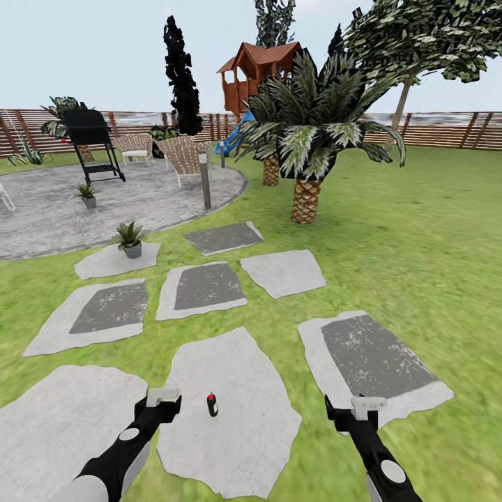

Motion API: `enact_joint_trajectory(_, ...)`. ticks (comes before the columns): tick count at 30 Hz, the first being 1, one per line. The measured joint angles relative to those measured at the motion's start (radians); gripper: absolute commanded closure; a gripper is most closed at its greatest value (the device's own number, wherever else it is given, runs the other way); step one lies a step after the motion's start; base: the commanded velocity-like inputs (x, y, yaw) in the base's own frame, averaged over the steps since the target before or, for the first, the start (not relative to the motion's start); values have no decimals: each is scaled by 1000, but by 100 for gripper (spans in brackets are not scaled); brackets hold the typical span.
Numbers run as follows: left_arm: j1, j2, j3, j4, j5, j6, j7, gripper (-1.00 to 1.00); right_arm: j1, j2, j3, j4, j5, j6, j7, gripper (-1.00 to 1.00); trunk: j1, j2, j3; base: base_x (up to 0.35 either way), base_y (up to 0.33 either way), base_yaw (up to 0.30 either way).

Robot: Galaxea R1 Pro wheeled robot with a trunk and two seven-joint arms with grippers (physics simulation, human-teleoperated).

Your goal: Pick up the pesticide atomizer in the garden and spray insectifuge to fully cover both potted plants in the garden.

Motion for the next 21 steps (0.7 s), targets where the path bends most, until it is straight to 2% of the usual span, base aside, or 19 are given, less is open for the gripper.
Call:
enact_joint_trajectory(5,0,-1,0,-1,0,-3,0,-100,0,0,0,0,0,1,0,-100,0,0,0,0,-114,1)
enact_joint_trajectory(15,0,-1,3,-1,1,-4,0,-100,0,0,1,1,0,1,0,-100,0,0,0,0,-261,6)
enact_joint_trajectory(21,0,-1,3,-2,1,-4,0,-100,0,0,1,1,0,0,0,-100,0,0,0,0,-273,208)
